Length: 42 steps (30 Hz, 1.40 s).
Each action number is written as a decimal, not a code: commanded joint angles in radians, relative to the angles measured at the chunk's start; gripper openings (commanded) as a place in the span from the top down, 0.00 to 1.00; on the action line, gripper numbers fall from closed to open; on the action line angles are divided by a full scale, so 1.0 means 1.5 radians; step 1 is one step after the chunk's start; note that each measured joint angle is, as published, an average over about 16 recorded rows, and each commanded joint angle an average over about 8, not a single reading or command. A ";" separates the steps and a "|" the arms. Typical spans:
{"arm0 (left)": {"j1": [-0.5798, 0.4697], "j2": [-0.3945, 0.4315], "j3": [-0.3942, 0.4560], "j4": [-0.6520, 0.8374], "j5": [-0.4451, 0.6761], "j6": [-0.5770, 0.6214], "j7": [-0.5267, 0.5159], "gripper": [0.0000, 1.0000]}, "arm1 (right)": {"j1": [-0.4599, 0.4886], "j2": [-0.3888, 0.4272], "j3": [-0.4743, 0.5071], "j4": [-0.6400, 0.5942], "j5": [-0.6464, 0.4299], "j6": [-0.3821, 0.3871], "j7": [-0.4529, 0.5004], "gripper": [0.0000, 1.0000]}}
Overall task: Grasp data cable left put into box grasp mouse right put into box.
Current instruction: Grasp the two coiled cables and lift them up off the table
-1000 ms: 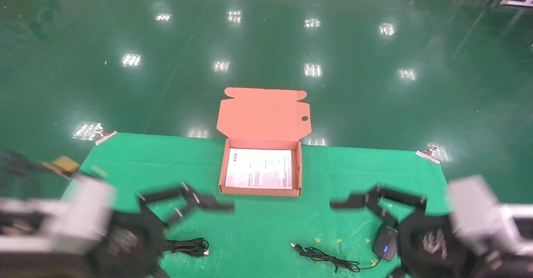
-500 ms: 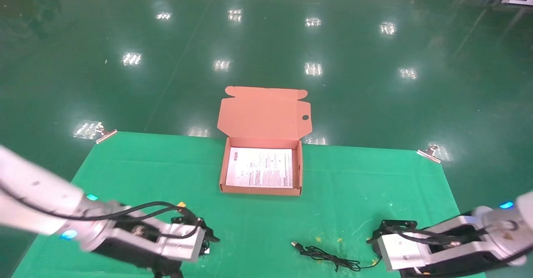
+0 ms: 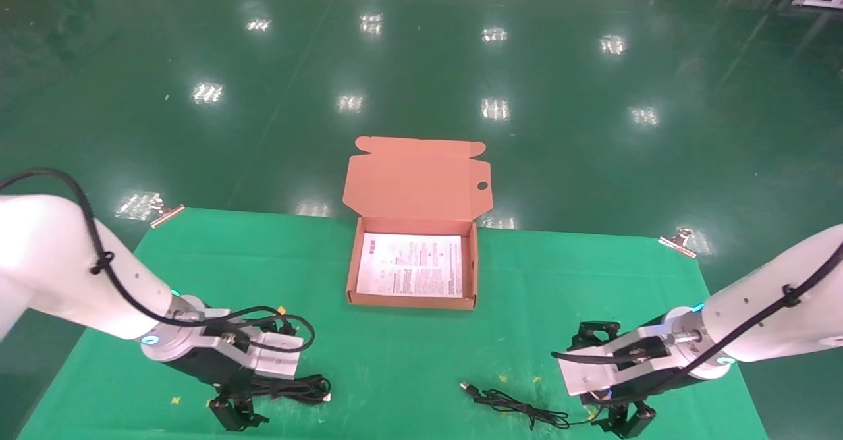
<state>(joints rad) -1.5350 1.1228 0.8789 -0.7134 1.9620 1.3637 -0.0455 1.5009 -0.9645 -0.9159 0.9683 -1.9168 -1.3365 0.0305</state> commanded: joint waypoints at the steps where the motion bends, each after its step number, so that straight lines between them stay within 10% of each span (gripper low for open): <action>1: -0.002 0.009 0.004 0.027 0.011 -0.012 0.000 0.00 | -0.005 -0.013 -0.002 -0.016 -0.009 0.019 -0.003 0.00; 29: -0.041 0.100 -0.018 0.372 -0.018 -0.099 0.103 0.00 | -0.002 -0.162 -0.007 -0.317 0.009 0.100 -0.136 0.00; 31: -0.042 0.103 -0.017 0.381 -0.016 -0.109 0.114 0.19 | -0.002 -0.169 -0.008 -0.334 0.007 0.105 -0.144 0.00; 37: -0.042 0.106 -0.018 0.400 -0.016 -0.130 0.140 0.94 | -0.001 -0.181 -0.010 -0.374 0.003 0.118 -0.156 0.69; 39: -0.044 0.107 -0.018 0.405 -0.016 -0.132 0.144 1.00 | 0.000 -0.181 -0.009 -0.383 0.004 0.122 -0.157 0.94; 42: -0.045 0.108 -0.017 0.410 -0.016 -0.135 0.146 1.00 | 0.000 -0.181 -0.007 -0.390 0.006 0.126 -0.157 1.00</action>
<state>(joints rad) -1.6012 1.2841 0.8522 -0.1045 1.9375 1.1644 0.1705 1.5011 -1.2356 -0.9278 0.3919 -1.9090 -1.1518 -0.2040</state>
